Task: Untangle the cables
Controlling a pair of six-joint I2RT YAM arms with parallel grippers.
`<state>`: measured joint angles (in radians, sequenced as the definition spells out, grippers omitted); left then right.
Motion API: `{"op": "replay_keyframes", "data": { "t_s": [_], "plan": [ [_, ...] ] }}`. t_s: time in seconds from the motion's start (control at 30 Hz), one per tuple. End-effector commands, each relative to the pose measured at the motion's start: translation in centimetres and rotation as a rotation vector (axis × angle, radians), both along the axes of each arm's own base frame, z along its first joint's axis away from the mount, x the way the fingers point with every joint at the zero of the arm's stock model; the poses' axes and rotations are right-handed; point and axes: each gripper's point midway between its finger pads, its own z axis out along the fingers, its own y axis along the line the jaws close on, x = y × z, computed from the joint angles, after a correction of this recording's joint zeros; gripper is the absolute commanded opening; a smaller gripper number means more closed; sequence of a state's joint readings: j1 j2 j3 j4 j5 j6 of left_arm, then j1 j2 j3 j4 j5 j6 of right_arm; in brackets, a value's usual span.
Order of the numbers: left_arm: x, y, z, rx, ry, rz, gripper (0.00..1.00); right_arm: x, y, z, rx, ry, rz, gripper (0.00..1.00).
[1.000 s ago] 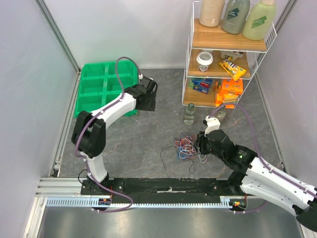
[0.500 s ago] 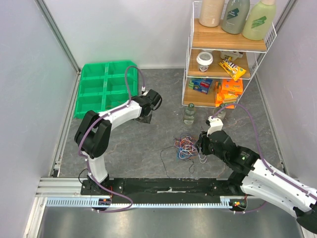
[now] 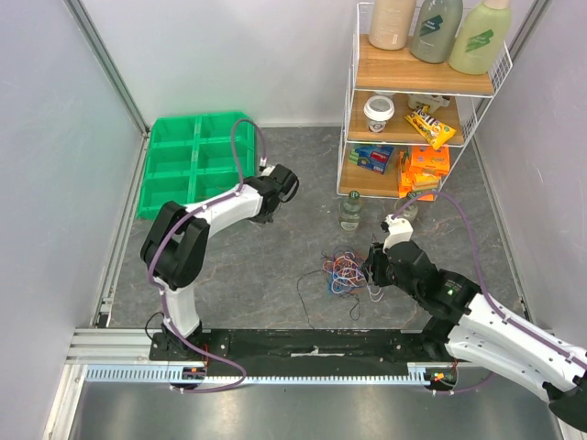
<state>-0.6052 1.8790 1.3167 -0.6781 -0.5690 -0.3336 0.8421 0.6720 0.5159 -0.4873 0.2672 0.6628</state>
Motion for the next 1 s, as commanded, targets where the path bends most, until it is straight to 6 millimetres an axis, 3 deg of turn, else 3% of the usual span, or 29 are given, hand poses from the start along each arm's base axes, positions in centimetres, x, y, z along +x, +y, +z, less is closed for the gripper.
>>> {"op": "replay_keyframes", "data": {
  "t_s": [0.0, 0.1, 0.17, 0.37, 0.57, 0.83, 0.97],
  "plan": [
    [1.8, -0.8, 3.9, -0.079, -0.123, 0.017, 0.02, 0.6, 0.2, 1.3, 0.021, -0.024, -0.017, 0.45],
    [2.2, -1.1, 6.5, -0.216, -0.173, 0.014, 0.02, 0.6, 0.3, 1.6, 0.018, -0.019, -0.02, 0.45],
    [3.4, 0.5, 7.5, -0.317, -0.184, 0.067, 0.02, 0.6, 0.4, 2.0, 0.022, -0.012, -0.016, 0.45],
    [7.2, 3.9, 8.3, -0.451, -0.182, 0.152, 0.02, 0.9, 0.5, 2.8, 0.014, -0.019, -0.022, 0.46],
    [9.4, 7.8, 6.2, -0.399, -0.135, 0.252, 0.02, 1.6, 0.3, 3.3, -0.013, -0.022, -0.049, 0.46],
    [11.7, 11.8, 3.7, -0.303, -0.094, 0.323, 0.02, 2.7, 1.0, 2.0, -0.091, -0.003, -0.039, 0.46],
    [11.9, 11.8, 2.2, -0.297, -0.022, 0.318, 0.02, 3.7, 1.5, 2.0, -0.153, -0.015, -0.018, 0.46]
  ]
}}
